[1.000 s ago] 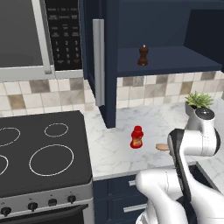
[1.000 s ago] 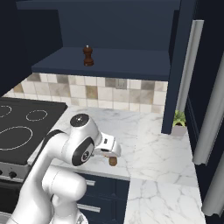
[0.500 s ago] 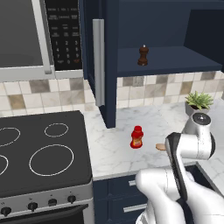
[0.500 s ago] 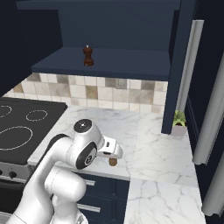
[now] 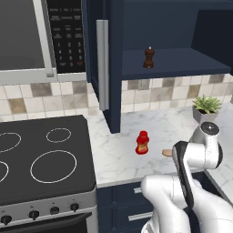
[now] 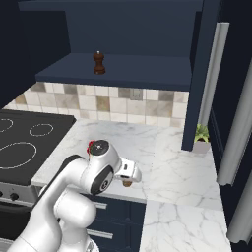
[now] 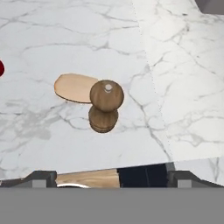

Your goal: There are various items on the counter. Only move the condiments/shakers into the cabinet.

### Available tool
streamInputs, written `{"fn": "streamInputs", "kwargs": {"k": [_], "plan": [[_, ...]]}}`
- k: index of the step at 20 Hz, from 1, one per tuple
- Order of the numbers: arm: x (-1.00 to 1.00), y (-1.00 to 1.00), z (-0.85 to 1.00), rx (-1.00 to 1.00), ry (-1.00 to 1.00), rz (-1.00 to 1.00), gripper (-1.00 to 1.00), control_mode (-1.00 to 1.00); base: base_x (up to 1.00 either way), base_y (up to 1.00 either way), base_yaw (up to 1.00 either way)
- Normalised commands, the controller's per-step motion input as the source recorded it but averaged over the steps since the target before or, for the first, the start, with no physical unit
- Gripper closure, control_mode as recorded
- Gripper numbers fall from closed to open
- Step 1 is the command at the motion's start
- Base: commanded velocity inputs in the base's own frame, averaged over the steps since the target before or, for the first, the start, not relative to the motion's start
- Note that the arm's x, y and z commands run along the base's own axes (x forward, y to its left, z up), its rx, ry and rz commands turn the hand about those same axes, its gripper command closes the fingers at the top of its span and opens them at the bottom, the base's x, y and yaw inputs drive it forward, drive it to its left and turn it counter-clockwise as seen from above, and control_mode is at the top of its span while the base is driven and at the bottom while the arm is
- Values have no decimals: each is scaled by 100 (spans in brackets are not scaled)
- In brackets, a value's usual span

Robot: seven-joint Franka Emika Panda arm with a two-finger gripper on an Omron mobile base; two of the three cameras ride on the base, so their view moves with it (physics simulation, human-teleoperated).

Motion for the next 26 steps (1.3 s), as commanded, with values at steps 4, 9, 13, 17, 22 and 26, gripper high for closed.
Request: {"fn": "streamInputs", "kwargs": {"k": [4,9,13,17,22,26], "plan": [[27,-2,-20,10,-5,0,-100,-100,0,0,0],[30,0,-20,10,-4,0,-100,-100,0,0,0],[35,0,-20,3,-1,0,-100,-100,0,0,0],[31,0,-15,-4,-1,0,-100,-100,0,0,0],[25,2,-12,-4,-1,0,-100,-100,0,0,0],[22,14,-18,0,0,0,-100,-100,0,0,0]]}}
